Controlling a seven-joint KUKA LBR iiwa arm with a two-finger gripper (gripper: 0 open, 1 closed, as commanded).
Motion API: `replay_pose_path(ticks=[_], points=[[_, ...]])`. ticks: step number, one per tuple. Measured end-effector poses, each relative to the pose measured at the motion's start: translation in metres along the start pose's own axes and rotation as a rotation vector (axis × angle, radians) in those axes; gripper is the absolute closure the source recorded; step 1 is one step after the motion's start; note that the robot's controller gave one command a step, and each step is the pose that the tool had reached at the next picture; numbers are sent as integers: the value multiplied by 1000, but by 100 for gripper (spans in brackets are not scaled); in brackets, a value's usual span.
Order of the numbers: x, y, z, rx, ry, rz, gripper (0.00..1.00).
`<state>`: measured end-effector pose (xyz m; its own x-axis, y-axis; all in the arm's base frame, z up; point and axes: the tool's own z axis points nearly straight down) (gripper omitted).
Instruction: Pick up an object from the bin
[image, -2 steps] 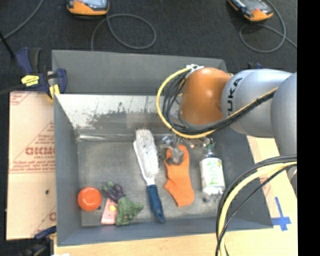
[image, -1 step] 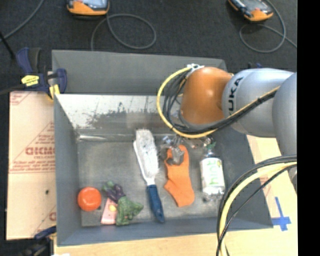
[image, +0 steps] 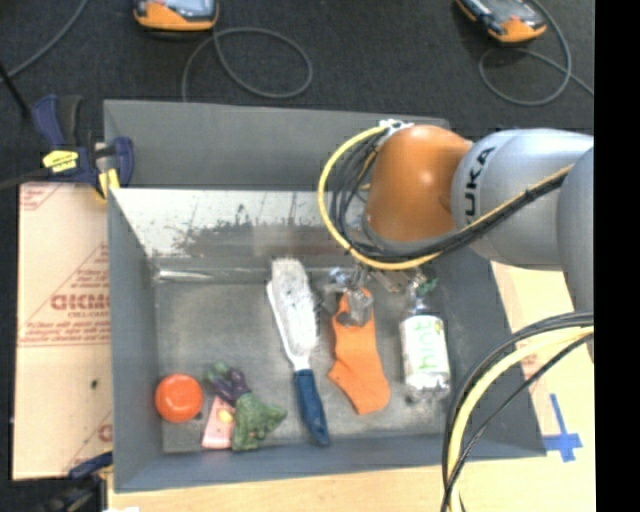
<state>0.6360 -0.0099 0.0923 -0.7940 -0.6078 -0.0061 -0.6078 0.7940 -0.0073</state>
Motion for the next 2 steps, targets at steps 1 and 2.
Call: replay_pose_path(ticks=[1,2], points=[[-1,-1,-19,4,-4,1,100],[-2,-2,-28,7,-7,1,100]])
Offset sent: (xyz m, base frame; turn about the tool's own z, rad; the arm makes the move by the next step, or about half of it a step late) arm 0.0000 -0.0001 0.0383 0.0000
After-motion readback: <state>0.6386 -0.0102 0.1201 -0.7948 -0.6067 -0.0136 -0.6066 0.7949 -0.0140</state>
